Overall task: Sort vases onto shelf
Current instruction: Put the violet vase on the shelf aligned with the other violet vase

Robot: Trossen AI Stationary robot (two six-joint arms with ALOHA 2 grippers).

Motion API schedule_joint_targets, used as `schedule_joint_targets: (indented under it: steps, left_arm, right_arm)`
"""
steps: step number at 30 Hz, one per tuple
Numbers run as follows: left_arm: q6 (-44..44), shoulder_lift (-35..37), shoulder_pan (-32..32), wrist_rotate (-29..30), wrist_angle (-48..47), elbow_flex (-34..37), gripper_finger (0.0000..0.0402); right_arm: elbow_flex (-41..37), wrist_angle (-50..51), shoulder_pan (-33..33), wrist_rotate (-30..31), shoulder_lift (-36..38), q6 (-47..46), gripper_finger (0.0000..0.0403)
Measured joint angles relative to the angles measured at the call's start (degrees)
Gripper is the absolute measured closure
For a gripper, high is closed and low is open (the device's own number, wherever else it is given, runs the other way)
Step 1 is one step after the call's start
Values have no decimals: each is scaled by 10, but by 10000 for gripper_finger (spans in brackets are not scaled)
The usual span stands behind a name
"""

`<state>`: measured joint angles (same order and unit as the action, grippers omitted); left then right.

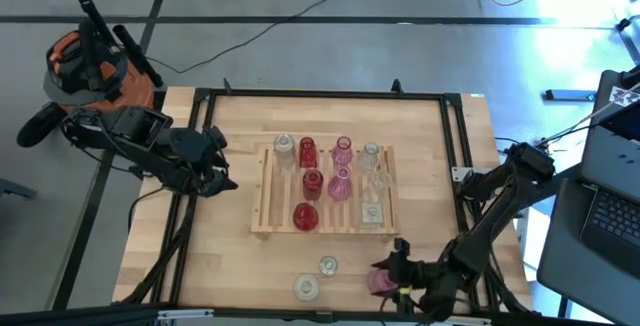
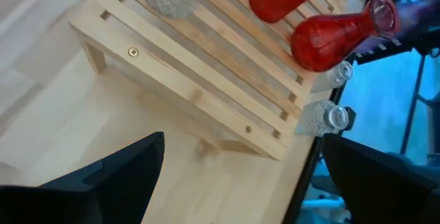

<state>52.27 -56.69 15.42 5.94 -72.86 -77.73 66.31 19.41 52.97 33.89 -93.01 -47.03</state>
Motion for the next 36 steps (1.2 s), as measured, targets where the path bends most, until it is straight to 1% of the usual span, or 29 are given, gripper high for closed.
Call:
schedule_joint_targets:
  steps: [2, 5, 10, 13, 18, 26, 30, 36]
  left_arm:
    - [-4, 0, 0, 11, 0, 0, 15]
    - [-4, 0, 0, 30, 0, 0, 15]
    - [-3, 0, 0, 47, 0, 0, 15]
    - [1, 0, 0, 43, 0, 0, 15]
    - [1, 0, 0, 37, 0, 0, 15]
    - [-4, 0, 4, 12, -2, 0, 15]
    - [-16, 0, 16, 12, -2, 0, 15]
    - [-18, 0, 36, 23, -3, 0, 15]
  right_arm:
    - [48, 5, -14, 3, 3, 59, 172]
    - [126, 39, -40, 4, 2, 126, 172]
    - [219, 97, -91, 25, -13, 185, 172]
    - [252, 108, -123, 11, -25, 216, 172]
    - [266, 112, -184, -61, -43, 231, 172]
    - [272, 105, -238, -75, -49, 204, 172]
    - [271, 107, -250, -114, -55, 200, 172]
    - [271, 151, -249, -125, -57, 185, 172]
